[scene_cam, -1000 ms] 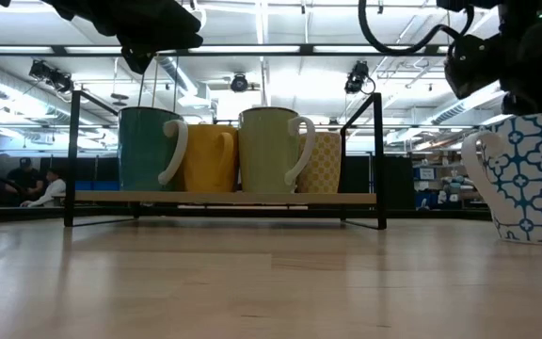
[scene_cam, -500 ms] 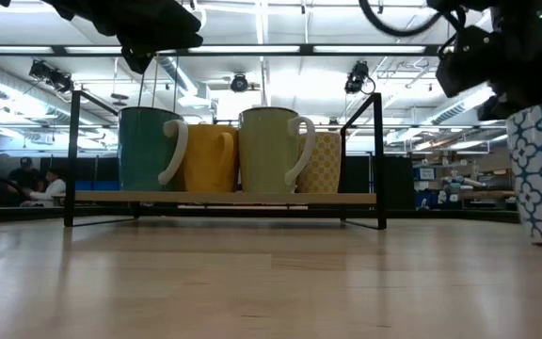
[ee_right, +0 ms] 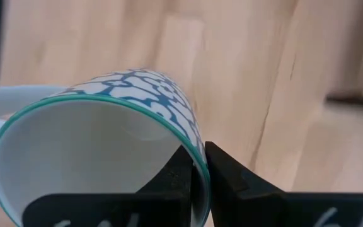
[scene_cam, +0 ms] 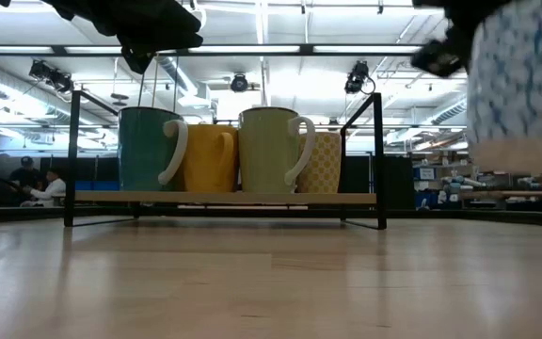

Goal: Place coffee mugs
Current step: Put the blue patterned mug on the shelf

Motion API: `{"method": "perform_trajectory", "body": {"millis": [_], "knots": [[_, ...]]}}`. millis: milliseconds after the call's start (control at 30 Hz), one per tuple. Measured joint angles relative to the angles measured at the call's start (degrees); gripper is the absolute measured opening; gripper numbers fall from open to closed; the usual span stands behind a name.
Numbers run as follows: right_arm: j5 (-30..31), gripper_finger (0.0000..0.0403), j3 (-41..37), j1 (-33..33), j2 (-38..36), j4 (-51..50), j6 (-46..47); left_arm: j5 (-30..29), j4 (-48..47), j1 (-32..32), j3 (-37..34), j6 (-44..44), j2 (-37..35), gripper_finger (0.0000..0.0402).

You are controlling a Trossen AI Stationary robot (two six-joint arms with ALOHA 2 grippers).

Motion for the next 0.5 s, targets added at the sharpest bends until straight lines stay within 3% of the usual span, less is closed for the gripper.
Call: {"method": "perform_trajectory", "body": {"millis": [300, 500], "knots": [[1.6, 0.0029, 14.1, -1.87, 0.02, -0.04, -13.71, 0.0, 0.01, 0.01, 0.0, 0.0, 0.0, 0.0112], [3.95, 0.0029, 25.6, -5.48, 4.37, -3.5, -22.3, 0.0, 0.03, 0.0, 0.0, 0.0, 0.0, 0.0112]]}}
